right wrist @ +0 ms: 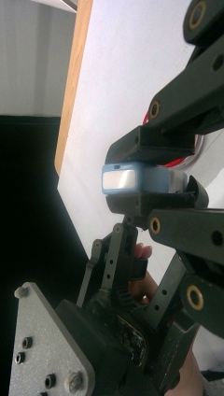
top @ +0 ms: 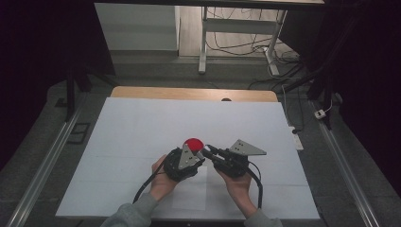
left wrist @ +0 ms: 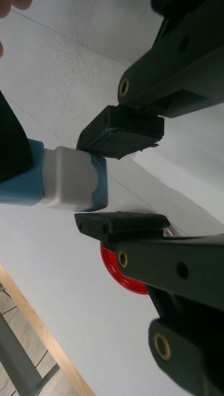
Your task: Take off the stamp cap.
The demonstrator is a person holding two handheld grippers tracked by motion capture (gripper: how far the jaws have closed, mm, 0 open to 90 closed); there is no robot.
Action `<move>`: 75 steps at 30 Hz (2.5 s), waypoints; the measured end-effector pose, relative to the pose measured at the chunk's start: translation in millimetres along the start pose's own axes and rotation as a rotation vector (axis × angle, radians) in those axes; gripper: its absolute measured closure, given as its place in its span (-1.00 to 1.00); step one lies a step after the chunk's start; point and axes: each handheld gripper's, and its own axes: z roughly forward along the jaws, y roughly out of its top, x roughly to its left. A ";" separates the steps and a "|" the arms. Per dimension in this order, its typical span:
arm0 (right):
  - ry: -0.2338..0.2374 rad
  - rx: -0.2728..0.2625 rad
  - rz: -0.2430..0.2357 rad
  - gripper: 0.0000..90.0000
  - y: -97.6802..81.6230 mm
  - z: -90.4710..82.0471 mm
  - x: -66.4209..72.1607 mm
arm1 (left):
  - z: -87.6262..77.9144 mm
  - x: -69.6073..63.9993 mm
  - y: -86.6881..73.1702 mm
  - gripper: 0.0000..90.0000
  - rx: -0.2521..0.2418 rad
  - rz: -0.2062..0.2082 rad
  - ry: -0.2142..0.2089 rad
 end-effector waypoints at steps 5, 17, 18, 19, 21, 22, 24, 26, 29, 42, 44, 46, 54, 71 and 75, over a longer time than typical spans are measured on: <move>0.002 0.001 0.002 0.67 -0.3 0.2 -0.2 | 0.3 0.1 -0.4 0.40 0.003 0.003 0.000; 0.000 0.001 0.009 0.67 -1.0 0.3 -0.7 | 1.5 -1.0 -1.2 0.43 0.016 0.016 0.005; 0.000 0.000 0.010 0.67 -1.1 0.4 -0.5 | 1.7 -1.1 -1.3 0.43 0.016 0.017 0.005; -0.001 0.000 0.010 0.67 -1.1 0.4 -0.4 | 1.7 -1.1 -1.4 0.44 0.017 0.018 0.004; -0.002 0.002 0.010 0.67 -1.2 0.5 -0.4 | 1.6 -1.0 -1.6 0.44 0.017 0.022 0.004; -0.002 0.001 0.011 0.67 -1.3 0.5 -0.4 | 1.3 -0.7 -1.7 0.45 0.020 0.026 0.003; -0.001 0.001 0.015 0.67 -1.3 0.5 -0.5 | 1.1 -0.5 -1.9 0.46 0.018 0.026 0.001; 0.001 0.000 0.023 0.67 -1.4 0.4 -1.1 | 1.0 0.1 -2.2 0.46 0.016 0.022 -0.005; 0.000 0.002 0.023 0.67 -1.6 0.6 -0.7 | 1.1 1.2 -2.8 0.46 0.019 0.016 -0.015; -0.016 0.008 0.007 0.67 -2.3 1.1 1.9 | 2.3 1.5 -4.4 0.47 0.015 -0.012 -0.031; -0.019 0.009 0.002 0.67 -2.3 1.2 2.4 | 2.4 1.4 -4.5 0.47 0.016 -0.012 -0.031; -0.021 0.011 -0.001 0.67 -2.2 1.2 2.6 | 2.4 1.3 -4.6 0.47 0.016 -0.010 -0.031; -0.020 0.020 -0.011 0.67 -1.6 1.4 2.8 | 2.2 0.6 -4.6 0.47 0.024 0.013 -0.023; -0.024 0.028 -0.017 0.67 -1.3 1.9 4.0 | 2.3 1.2 -5.5 0.47 0.026 0.029 -0.024; -0.028 0.028 -0.012 0.67 -1.8 2.1 4.5 | 2.7 2.3 -6.3 0.47 0.024 0.017 -0.035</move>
